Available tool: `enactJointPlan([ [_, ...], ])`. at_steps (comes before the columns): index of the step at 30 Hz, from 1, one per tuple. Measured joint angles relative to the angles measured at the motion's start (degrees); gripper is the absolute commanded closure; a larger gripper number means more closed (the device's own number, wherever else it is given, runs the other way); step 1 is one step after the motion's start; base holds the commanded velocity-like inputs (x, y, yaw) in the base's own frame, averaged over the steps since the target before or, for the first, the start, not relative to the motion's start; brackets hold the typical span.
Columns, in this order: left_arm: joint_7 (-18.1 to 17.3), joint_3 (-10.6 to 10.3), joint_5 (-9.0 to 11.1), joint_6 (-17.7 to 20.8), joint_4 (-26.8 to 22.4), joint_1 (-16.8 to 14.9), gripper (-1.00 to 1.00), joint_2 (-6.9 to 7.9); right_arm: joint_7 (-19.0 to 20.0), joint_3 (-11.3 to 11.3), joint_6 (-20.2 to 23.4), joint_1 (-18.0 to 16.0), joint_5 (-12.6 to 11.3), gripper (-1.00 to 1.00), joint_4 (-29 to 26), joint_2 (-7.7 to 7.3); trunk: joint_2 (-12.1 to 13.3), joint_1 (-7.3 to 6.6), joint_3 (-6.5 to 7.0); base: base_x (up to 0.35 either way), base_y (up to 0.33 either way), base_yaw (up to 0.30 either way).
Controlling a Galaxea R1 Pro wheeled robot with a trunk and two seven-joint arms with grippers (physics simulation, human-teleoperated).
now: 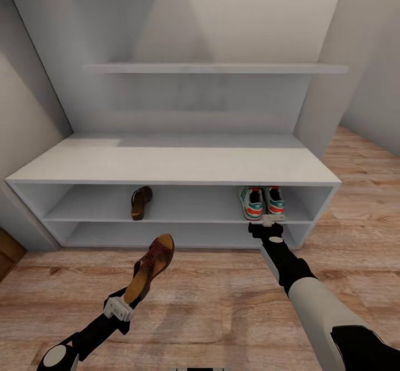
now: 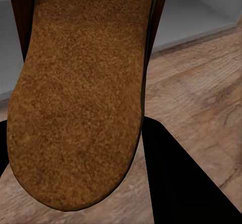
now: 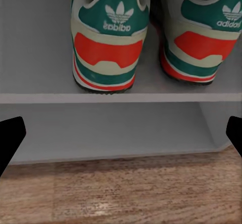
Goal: Pick up the two gym shoes and the two sandals from the corridor floor and place them onto the hallstand (shoe rack) in the corridor, making sure they are on the rack and not on the floor. Arrange them so the two gym shoes are next to each other and the two sandals are next to each other.
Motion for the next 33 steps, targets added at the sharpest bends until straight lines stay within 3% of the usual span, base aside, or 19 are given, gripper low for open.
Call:
enactJointPlan([
  [22,-0.07,0.02,0.05,0.06,0.0,-0.02,1.0,0.0,0.14,0.0,0.0,0.06,0.02,-1.0,-0.26,-0.06,0.0,0.0,0.0,0.0,0.0,0.0],
  [33,-0.15,0.16,0.18,0.16,0.0,-0.07,1.0,0.07,0.16,0.34,0.51,1.13,0.16,-1.0,-5.48,0.16,0.0,0.0,0.0,0.0,0.0,0.0],
])
